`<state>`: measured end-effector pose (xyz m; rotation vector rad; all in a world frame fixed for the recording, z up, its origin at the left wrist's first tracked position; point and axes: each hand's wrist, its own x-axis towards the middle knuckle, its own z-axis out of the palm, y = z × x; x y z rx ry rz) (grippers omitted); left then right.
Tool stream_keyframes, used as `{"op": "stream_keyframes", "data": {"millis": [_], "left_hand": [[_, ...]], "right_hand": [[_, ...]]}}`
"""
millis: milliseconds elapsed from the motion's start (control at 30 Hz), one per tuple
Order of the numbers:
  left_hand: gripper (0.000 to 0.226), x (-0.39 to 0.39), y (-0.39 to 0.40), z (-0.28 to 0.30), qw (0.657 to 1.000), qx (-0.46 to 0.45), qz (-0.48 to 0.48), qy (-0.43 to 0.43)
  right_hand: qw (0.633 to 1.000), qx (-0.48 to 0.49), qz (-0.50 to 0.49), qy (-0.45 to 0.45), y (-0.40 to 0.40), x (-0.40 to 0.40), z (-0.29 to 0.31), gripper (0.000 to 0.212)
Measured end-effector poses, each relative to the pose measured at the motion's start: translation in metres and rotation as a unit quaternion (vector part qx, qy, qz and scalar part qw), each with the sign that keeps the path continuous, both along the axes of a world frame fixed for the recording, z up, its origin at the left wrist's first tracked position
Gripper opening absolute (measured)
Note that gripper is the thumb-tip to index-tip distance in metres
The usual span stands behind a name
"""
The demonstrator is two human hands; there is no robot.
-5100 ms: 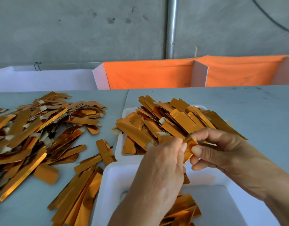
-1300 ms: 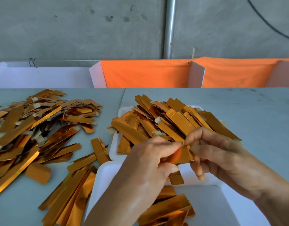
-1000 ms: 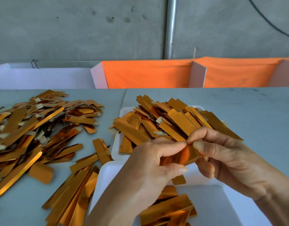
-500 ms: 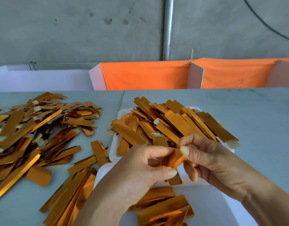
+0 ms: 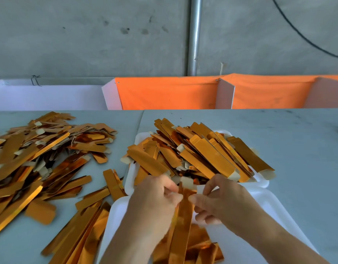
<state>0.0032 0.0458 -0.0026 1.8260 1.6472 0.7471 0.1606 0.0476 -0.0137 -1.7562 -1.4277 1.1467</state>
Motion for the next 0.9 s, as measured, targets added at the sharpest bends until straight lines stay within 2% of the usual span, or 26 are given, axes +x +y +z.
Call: {"op": "stream_keyframes", "data": {"millis": [100,167,233,367,467,567,633,700,800,900], "left_hand": [[0.017,0.010,-0.001,-0.006,0.999,0.016,-0.017,0.040],[0.019,0.013,0.000,-0.008,0.998,0.033,-0.017,0.055],[0.019,0.011,0.001,-0.008,0.998,0.044,-0.016,0.051],[0.010,0.008,0.000,-0.002,0.999,0.037,0.005,-0.013],[0.030,0.004,0.001,-0.001,0.997,0.002,0.003,-0.076],[0.032,0.006,0.000,0.000,0.996,0.002,-0.041,-0.079],[0.028,0.008,-0.001,0.002,0.994,0.023,-0.062,-0.084],[0.033,0.008,-0.002,0.002,0.993,0.055,-0.072,-0.075],[0.055,0.007,-0.002,0.001,0.990,0.118,-0.075,-0.028],[0.060,0.011,0.000,-0.003,0.986,0.153,-0.072,0.003]], "right_hand": [[0.993,0.031,-0.024,-0.109,0.000,-0.006,-0.007,0.035],[0.989,0.048,-0.023,-0.138,0.000,-0.008,-0.009,0.035],[0.993,0.052,-0.005,-0.104,-0.001,-0.011,-0.011,0.028],[0.996,0.078,0.002,0.049,-0.003,-0.009,-0.002,0.022],[0.977,0.162,-0.055,0.126,-0.001,0.003,0.009,0.018],[0.958,0.209,-0.079,0.178,-0.002,0.010,0.013,0.014],[0.951,0.239,-0.073,0.183,-0.004,0.013,0.015,0.012],[0.951,0.253,-0.055,0.168,-0.005,0.015,0.017,0.014],[0.966,0.222,-0.015,0.133,-0.006,0.015,0.019,0.014],[0.976,0.188,-0.006,0.110,-0.006,0.014,0.017,0.008]]}}
